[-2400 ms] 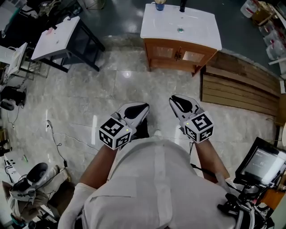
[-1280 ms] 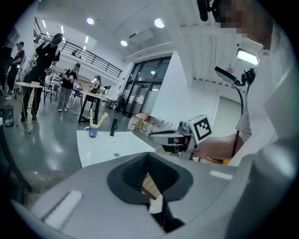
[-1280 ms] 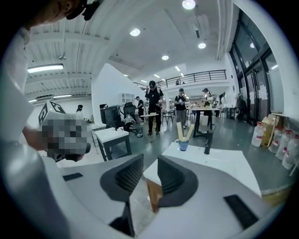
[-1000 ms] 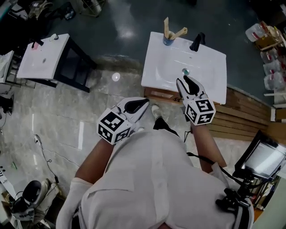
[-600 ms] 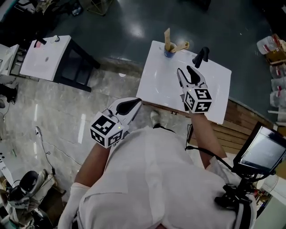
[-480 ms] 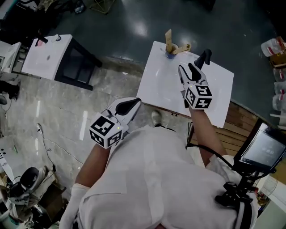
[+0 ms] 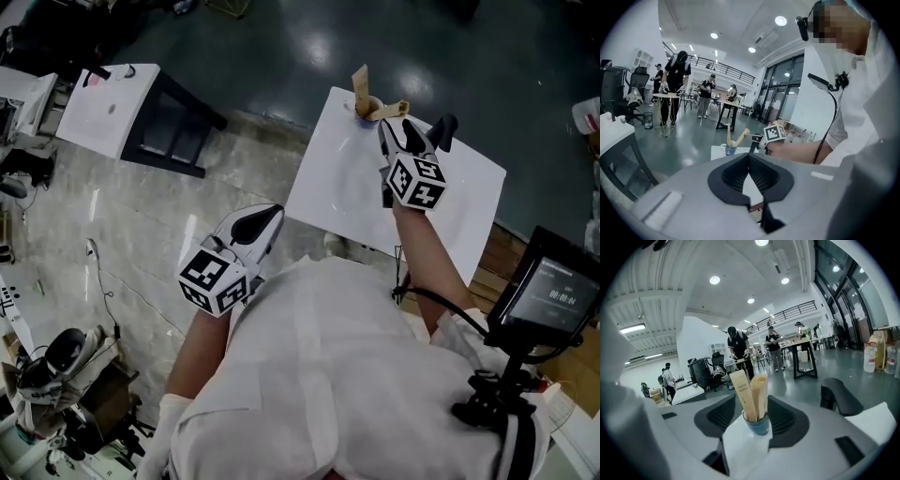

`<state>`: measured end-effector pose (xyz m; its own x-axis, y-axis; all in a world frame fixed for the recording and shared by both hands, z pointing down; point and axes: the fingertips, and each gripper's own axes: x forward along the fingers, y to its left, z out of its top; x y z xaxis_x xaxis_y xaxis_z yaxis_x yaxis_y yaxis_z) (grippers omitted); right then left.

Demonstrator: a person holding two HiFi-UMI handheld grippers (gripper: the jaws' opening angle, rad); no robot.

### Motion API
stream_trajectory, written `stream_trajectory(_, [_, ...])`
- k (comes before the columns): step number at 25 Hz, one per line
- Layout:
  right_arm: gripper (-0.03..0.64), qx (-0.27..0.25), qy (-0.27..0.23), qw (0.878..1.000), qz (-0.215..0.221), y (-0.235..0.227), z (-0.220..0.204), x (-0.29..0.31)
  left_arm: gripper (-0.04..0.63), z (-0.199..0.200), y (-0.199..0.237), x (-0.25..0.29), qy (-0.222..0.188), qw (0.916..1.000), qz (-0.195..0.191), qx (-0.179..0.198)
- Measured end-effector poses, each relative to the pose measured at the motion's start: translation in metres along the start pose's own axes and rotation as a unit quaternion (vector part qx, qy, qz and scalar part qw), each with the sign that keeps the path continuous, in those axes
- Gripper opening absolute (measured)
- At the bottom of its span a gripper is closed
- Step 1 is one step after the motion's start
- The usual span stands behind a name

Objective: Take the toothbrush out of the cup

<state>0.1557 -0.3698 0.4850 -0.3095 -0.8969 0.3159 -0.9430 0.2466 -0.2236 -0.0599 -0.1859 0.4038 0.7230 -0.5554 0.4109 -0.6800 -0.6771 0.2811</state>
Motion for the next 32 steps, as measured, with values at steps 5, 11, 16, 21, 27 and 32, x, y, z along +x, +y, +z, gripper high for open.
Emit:
stream_trajectory(5, [0.187, 0.018, -0.004, 1.000, 0.001, 0.005, 0.000, 0.006, 0.006, -0.002, -0.002, -0.012, -0.003, 0.9998, 0.019, -0.003])
stream_trajectory(11, [0.186, 0.021, -0.002, 1.000, -0.005, -0.002, -0.008, 0.006, 0.006, -0.007, -0.013, -0.019, -0.005, 0.9995, 0.032, -0.003])
stream_trajectory(16, [0.146, 0.016, -0.003, 1.000, -0.006, -0.004, -0.006, 0.006, 0.006, -0.007, -0.012, -0.025, -0.009, 0.9989, 0.044, -0.010])
stream_trajectory(21, [0.080, 0.000, -0.005, 1.000, -0.007, -0.005, -0.004, 0.006, 0.006, -0.008, -0.011, -0.029, -0.012, 0.9986, 0.049, -0.015])
stream_trajectory(27, [0.060, -0.024, -0.005, 1.000, -0.015, -0.003, 0.003, 0.011, 0.006, -0.002, -0.006, -0.030, -0.016, 0.9988, 0.043, -0.014])
stream_trajectory(32, [0.054, -0.038, -0.010, 0.999, -0.018, -0.006, 0.010, 0.010, 0.006, -0.002, -0.006, -0.026, -0.016, 0.9990, 0.041, -0.013])
